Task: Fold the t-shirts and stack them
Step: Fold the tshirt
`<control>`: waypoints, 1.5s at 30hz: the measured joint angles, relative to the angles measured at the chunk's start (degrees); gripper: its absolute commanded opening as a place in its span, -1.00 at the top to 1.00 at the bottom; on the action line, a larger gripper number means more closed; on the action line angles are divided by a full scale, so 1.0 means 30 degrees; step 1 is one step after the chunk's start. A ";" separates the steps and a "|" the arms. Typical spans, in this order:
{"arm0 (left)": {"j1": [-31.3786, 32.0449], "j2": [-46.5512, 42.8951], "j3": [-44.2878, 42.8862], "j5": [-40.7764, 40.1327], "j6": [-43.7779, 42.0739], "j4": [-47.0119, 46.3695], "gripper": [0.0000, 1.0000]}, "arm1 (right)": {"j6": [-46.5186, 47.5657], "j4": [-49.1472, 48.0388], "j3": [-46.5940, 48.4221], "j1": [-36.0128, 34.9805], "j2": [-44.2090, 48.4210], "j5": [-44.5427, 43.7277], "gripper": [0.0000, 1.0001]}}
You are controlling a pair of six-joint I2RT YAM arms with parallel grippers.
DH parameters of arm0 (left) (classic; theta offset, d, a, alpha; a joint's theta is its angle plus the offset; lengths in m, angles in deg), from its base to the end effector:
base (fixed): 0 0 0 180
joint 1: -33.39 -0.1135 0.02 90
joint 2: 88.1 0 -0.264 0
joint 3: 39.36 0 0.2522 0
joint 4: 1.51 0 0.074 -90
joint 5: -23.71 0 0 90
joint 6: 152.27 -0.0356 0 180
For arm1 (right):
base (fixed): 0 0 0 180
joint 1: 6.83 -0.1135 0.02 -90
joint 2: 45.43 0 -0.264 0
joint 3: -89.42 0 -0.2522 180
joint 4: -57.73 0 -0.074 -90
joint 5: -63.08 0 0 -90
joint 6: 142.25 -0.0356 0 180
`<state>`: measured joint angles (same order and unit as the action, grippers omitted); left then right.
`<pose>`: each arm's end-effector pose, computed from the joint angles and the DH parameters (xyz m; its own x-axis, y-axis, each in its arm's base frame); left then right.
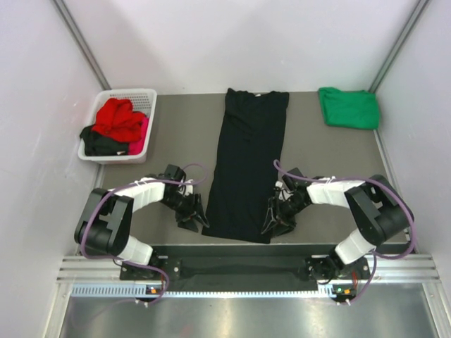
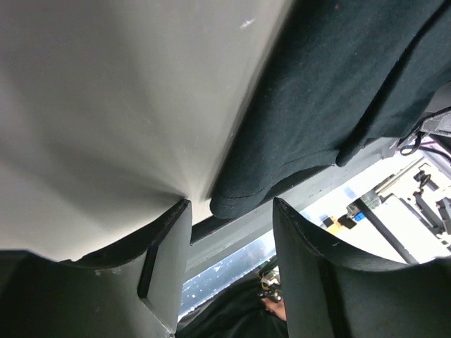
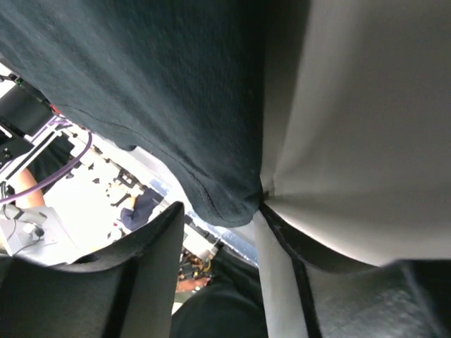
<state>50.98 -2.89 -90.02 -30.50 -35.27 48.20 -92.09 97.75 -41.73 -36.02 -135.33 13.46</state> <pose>0.1996 -0.0851 0.1312 -0.9817 -0.0751 0.1751 -0.1625 0.8097 -0.5639 0.1856 0.1301 0.1120 -0.9565 0.0247 0.2908 0.1998 0.7816 0.5909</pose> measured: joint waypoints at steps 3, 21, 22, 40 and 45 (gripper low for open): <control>0.0000 0.0000 0.0073 -0.0087 0.0233 -0.0138 -0.06 | 0.0131 -0.0036 0.0364 -0.0007 -0.0386 -0.0058 0.15; 0.0066 0.1209 -0.0080 0.0313 0.0423 -0.1107 1.00 | 0.1268 -0.0699 0.0692 -0.0401 -0.1013 -0.0525 1.00; 0.0066 0.1311 -0.0160 0.0270 0.0284 -0.1122 1.00 | 0.1297 -0.0758 0.0692 -0.0408 -0.1027 -0.0503 1.00; 0.0007 0.2011 -0.9260 -0.0437 -0.2222 -0.0160 1.00 | 0.6827 0.3701 0.5144 0.4903 0.2929 -0.1195 1.00; -0.0066 0.3854 -1.2196 -0.0903 -0.2790 0.0080 1.00 | 0.7118 0.3621 0.6084 0.5187 0.2783 -0.1443 1.00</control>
<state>50.78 8.67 -126.61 -33.21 -43.64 48.44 -70.73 108.61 -23.48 -20.46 -126.99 9.13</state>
